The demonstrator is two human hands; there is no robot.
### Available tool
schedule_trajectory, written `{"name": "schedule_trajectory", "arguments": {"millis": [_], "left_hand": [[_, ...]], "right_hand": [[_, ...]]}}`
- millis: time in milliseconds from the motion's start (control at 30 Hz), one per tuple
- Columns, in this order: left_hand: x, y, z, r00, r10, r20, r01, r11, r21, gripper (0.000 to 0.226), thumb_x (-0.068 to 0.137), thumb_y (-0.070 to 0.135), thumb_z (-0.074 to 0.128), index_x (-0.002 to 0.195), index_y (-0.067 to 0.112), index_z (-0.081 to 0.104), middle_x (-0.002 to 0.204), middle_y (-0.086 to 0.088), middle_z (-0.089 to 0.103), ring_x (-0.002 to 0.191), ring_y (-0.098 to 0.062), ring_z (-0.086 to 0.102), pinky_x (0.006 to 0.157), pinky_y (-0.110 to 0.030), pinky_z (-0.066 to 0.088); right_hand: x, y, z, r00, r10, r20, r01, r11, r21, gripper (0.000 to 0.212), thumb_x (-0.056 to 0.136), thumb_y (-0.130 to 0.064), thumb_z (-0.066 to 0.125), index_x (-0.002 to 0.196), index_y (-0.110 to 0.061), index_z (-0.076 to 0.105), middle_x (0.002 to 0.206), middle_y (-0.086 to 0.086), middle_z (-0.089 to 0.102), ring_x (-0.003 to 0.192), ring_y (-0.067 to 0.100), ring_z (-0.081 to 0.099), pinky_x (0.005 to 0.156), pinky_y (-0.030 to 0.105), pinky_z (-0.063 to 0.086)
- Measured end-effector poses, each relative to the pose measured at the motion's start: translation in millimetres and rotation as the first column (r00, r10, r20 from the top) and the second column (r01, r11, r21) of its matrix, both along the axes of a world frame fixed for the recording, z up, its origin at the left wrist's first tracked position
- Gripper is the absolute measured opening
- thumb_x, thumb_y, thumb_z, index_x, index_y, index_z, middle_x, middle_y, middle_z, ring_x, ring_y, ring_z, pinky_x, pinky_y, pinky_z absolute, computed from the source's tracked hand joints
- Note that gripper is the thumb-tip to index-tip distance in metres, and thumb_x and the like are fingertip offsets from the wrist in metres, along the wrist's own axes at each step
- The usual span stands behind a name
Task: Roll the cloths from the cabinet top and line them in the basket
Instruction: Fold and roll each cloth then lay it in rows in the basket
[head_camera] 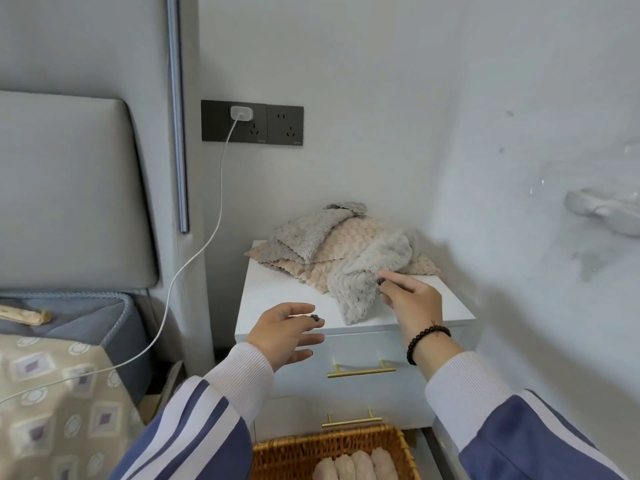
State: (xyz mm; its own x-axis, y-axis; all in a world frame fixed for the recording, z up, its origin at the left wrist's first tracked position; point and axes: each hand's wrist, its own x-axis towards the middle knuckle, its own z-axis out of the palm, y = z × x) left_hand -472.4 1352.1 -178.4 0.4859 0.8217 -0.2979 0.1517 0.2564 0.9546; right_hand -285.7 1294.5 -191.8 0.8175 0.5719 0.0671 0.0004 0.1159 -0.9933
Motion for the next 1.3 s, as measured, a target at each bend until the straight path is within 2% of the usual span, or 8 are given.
{"name": "schedule_trajectory", "arguments": {"millis": [233,433,600,767,900,1000,1167,1300], "left_hand": [[20.4,-20.8,-5.9,0.994,-0.097,-0.059,0.092,0.993,-0.078,0.016,0.095,0.016,0.055,0.110,0.015,0.062,0.102,-0.006,0.072,0.094,-0.025,0.069,0.082,-0.039,0.056],[33.6,-37.5,-21.9,0.983,-0.179,0.032,0.180,0.931,-0.317,0.028,0.096,0.028,0.055,0.110,0.005,0.062,0.095,-0.014,0.067,0.076,-0.028,0.066,0.070,-0.042,0.058],[36.3,-32.3,-30.3,0.992,-0.055,0.114,0.078,0.976,-0.204,0.056,0.075,-0.004,0.069,0.129,0.002,0.054,0.104,-0.025,0.069,0.084,-0.037,0.068,0.069,-0.045,0.058],[27.4,-30.5,-22.6,0.960,-0.123,0.251,0.145,0.987,-0.068,0.034,0.078,-0.013,0.054,0.097,0.010,0.070,0.084,-0.018,0.072,0.066,-0.029,0.065,0.052,-0.028,0.055],[19.5,-34.3,-12.9,0.876,-0.216,0.432,0.265,0.963,-0.054,0.043,0.054,-0.009,0.050,0.087,0.007,0.072,0.088,-0.024,0.067,0.070,-0.034,0.063,0.053,-0.033,0.055],[14.4,-35.6,-12.8,0.856,-0.239,0.458,0.289,0.956,-0.042,0.049,0.049,-0.011,0.044,0.092,0.001,0.066,0.080,-0.023,0.066,0.061,-0.032,0.064,0.047,-0.030,0.054],[16.6,-28.3,-8.4,0.859,-0.338,0.386,0.385,0.922,-0.050,0.035,0.059,-0.012,0.051,0.080,0.009,0.071,0.076,-0.018,0.068,0.058,-0.026,0.066,0.048,-0.026,0.055],[13.1,-30.7,0.3,0.869,-0.223,0.442,0.342,0.916,-0.209,0.028,0.083,0.027,0.058,0.100,0.012,0.074,0.098,-0.014,0.071,0.082,-0.027,0.068,0.076,-0.037,0.056]], "right_hand": [[-44.2,-54.5,1.0,0.959,0.065,-0.275,-0.064,0.998,0.012,0.020,0.079,0.014,0.064,0.075,-0.005,0.069,0.078,0.014,0.070,0.073,0.023,0.067,0.068,0.025,0.057],[-71.2,-96.2,-7.3,0.944,0.248,-0.219,-0.297,0.927,-0.230,0.018,0.077,0.011,0.067,0.085,-0.006,0.066,0.073,0.007,0.066,0.065,0.017,0.064,0.062,0.026,0.057],[-64.5,-113.0,3.2,0.896,0.420,-0.143,-0.443,0.824,-0.353,0.014,0.080,0.002,0.070,0.090,-0.007,0.067,0.082,0.006,0.075,0.073,0.015,0.070,0.066,0.026,0.057],[-30.8,-115.0,18.2,0.966,0.221,-0.135,-0.243,0.954,-0.174,0.009,0.086,0.002,0.063,0.090,-0.005,0.065,0.080,0.008,0.075,0.067,0.014,0.068,0.062,0.024,0.055],[1.0,-104.5,10.4,0.993,0.115,0.009,-0.102,0.912,-0.398,0.012,0.087,-0.017,0.065,0.098,-0.013,0.064,0.100,0.006,0.069,0.088,0.018,0.067,0.074,0.032,0.057],[6.6,-91.6,-2.1,0.960,0.233,-0.153,-0.279,0.795,-0.539,0.037,0.082,-0.047,0.065,0.093,-0.012,0.066,0.082,0.003,0.065,0.072,0.019,0.059,0.068,0.032,0.050],[2.2,-76.4,-9.7,0.834,0.367,-0.411,-0.480,0.851,-0.214,0.036,0.090,-0.033,0.062,0.057,-0.017,0.068,0.055,-0.002,0.059,0.048,0.013,0.053,0.060,0.028,0.040],[-0.2,-67.5,0.8,0.902,0.330,-0.278,-0.352,0.935,-0.033,0.017,0.085,-0.002,0.064,0.100,0.005,0.065,0.080,0.013,0.069,0.071,0.023,0.066,0.068,0.032,0.051]]}}
